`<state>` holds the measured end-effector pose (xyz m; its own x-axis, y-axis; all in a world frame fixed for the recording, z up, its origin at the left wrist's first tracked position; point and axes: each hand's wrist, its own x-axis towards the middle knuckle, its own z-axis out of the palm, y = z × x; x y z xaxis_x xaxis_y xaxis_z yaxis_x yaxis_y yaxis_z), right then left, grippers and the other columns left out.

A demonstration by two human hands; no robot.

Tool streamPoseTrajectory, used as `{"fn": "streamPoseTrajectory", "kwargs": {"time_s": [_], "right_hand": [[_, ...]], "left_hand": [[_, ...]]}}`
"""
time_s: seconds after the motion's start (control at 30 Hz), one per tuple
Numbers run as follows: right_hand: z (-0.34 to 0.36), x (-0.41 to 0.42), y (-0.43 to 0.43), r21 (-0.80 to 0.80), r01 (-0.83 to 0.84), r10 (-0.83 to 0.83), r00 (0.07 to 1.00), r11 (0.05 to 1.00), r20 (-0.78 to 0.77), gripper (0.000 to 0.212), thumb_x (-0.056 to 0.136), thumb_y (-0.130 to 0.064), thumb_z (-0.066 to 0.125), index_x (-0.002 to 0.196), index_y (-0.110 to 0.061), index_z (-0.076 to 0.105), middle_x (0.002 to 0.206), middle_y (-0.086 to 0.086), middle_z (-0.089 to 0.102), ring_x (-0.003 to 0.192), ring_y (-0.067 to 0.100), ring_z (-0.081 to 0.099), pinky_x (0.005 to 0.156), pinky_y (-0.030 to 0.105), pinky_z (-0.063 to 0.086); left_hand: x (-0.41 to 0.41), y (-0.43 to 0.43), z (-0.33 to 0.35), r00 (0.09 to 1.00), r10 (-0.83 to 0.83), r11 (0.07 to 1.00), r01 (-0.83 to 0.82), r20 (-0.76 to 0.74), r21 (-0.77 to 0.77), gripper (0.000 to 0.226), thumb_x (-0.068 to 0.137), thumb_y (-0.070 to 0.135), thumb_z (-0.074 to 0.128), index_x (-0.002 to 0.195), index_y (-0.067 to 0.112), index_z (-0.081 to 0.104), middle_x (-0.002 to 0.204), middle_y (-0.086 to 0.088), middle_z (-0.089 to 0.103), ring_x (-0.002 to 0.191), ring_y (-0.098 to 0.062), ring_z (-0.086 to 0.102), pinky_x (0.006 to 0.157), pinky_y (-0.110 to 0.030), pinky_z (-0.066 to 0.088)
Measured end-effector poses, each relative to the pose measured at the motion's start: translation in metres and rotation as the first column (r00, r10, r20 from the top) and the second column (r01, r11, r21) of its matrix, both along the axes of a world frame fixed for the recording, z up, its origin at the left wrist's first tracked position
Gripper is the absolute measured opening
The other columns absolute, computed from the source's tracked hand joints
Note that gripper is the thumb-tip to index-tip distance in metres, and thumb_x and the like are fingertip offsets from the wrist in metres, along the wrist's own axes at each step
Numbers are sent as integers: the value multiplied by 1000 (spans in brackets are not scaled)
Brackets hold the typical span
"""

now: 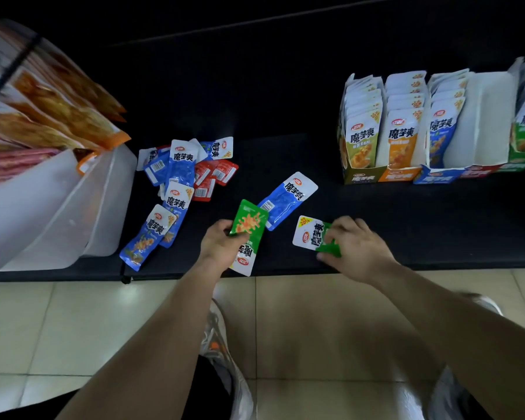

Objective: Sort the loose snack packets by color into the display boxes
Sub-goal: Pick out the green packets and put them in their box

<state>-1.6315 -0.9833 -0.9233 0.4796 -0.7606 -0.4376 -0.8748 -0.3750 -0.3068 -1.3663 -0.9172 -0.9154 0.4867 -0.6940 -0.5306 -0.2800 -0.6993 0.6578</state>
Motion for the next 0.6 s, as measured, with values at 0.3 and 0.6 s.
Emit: {"fn": "streamPoseTrajectory", "kwargs": {"time_s": [0.3, 0.6], "right_hand": [[-2, -10, -21, 58, 194, -192, 981, 979, -41, 71, 73, -43, 84, 128, -24, 44, 124, 3, 55, 117, 26, 52, 92, 41, 46], [28, -27, -25, 441, 345, -533, 729, 829, 429, 10, 93, -21, 65, 103, -21, 68, 98, -1, 73, 93, 16, 69, 84, 33, 51]], "left_hand": [[-8, -4, -1, 977, -51, 998, 42, -208, -52, 53, 78, 3, 79, 126, 21, 61, 104, 0, 71, 86, -15, 72, 68, -25, 54], [-18, -14, 16, 951, 85, 977, -138, -298, -162, 18, 80, 5, 79, 91, 15, 69, 93, -7, 75, 87, -19, 73, 77, -30, 59]]}}
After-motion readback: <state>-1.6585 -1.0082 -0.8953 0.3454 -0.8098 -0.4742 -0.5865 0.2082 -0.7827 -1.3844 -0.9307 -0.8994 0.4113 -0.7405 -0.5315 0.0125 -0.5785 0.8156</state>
